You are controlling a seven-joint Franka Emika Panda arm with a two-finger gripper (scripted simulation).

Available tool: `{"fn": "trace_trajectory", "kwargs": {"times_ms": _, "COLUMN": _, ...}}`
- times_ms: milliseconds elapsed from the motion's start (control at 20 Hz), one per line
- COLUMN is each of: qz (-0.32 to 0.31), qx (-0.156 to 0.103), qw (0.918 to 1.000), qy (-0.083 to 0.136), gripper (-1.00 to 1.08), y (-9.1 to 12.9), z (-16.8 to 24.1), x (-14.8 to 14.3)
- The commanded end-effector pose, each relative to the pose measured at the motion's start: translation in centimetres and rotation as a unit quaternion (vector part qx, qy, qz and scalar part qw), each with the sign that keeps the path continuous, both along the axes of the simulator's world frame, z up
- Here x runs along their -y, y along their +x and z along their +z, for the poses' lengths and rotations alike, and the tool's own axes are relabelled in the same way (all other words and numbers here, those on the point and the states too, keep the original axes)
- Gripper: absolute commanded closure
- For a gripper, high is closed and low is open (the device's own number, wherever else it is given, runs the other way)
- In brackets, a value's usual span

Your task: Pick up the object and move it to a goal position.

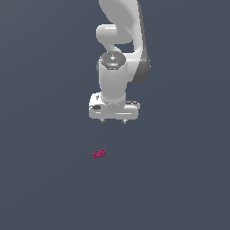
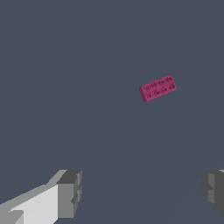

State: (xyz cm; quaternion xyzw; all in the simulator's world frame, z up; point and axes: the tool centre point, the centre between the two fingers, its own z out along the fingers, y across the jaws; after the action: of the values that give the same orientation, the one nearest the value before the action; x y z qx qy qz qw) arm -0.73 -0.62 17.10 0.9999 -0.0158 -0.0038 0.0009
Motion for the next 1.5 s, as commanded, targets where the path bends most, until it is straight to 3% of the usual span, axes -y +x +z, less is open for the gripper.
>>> {"fn": "trace_trajectory", "kwargs": {"times_ms": 0, "qz": 0.0, "qx": 0.0, "qw": 1.0, "qy": 0.0, "gripper": -0.92, "y": 0.0, "z": 0.0, "x": 0.0}}
{"fn": "trace_trajectory", "kwargs": {"times_ms": 750, "qz": 0.013, "qx": 0.008, "qw": 0.9999, "qy": -0.006, "gripper": -0.92, "y": 0.2, "z": 0.7, "x": 0.3}}
{"fn": "trace_trajectory", "kwargs": {"times_ms": 1150, "qz": -0.04, "qx": 0.007, "qw": 0.9992, "qy": -0.003, "gripper": -0.92, "y": 1.1, "z": -0.1, "x": 0.9}}
{"fn": "trace_trajectory", "kwargs": {"times_ms": 1450, "qz": -0.111, "qx": 0.006, "qw": 0.9938, "qy": 0.0, "gripper": -0.92, "y": 2.3, "z": -1.3, "x": 1.7}}
